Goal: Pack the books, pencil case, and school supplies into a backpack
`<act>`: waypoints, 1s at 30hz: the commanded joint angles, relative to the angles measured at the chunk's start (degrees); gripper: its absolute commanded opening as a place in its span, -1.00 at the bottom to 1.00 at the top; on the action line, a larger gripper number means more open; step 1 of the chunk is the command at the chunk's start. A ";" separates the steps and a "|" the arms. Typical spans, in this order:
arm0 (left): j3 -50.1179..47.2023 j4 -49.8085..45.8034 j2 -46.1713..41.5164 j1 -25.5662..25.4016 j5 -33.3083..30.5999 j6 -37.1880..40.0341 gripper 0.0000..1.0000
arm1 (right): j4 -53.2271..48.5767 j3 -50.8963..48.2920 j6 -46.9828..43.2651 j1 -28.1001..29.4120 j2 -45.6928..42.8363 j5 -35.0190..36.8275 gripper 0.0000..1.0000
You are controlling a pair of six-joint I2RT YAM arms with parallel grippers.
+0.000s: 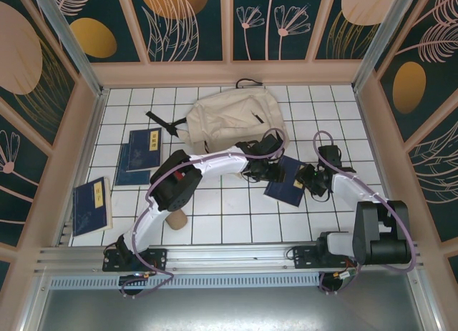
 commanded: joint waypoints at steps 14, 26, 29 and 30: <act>-7.07 16.77 -7.17 0.45 22.24 -0.24 0.00 | 5.18 -3.93 2.41 0.75 3.37 -4.69 -0.20; -7.38 17.72 -9.31 0.44 22.34 0.35 -0.02 | 4.09 -4.31 8.42 1.27 -4.06 -2.64 -0.21; -6.26 17.41 -8.51 0.40 22.00 0.30 -0.03 | 5.87 -5.27 10.45 1.97 -5.46 -3.75 -0.22; -5.94 17.20 -8.18 0.40 21.64 0.21 -0.03 | 7.09 -5.67 10.87 2.06 -5.67 -4.65 -0.21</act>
